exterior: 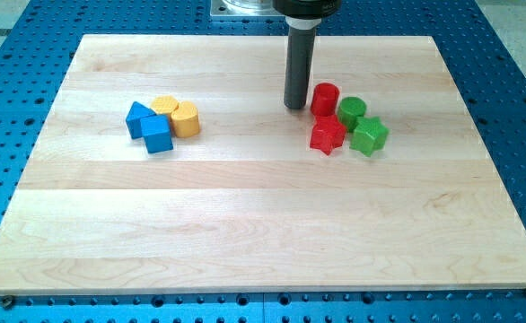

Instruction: Push the green star into the green circle

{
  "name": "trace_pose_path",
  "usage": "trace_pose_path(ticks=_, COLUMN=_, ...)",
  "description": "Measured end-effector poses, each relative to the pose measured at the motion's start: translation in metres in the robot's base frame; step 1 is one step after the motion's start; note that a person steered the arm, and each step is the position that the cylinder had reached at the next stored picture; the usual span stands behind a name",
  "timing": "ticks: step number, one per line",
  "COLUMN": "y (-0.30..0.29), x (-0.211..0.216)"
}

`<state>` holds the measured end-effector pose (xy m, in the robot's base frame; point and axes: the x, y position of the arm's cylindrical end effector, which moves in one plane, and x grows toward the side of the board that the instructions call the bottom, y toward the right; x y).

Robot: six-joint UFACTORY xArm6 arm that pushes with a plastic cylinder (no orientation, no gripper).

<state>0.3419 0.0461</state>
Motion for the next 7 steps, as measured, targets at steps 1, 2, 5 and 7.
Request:
trace_pose_path(ticks=1, y=0.005, x=-0.021)
trace_pose_path(ticks=2, y=0.034, x=-0.01)
trace_pose_path(ticks=5, y=0.133, x=-0.01)
trace_pose_path(ticks=7, y=0.131, x=0.09)
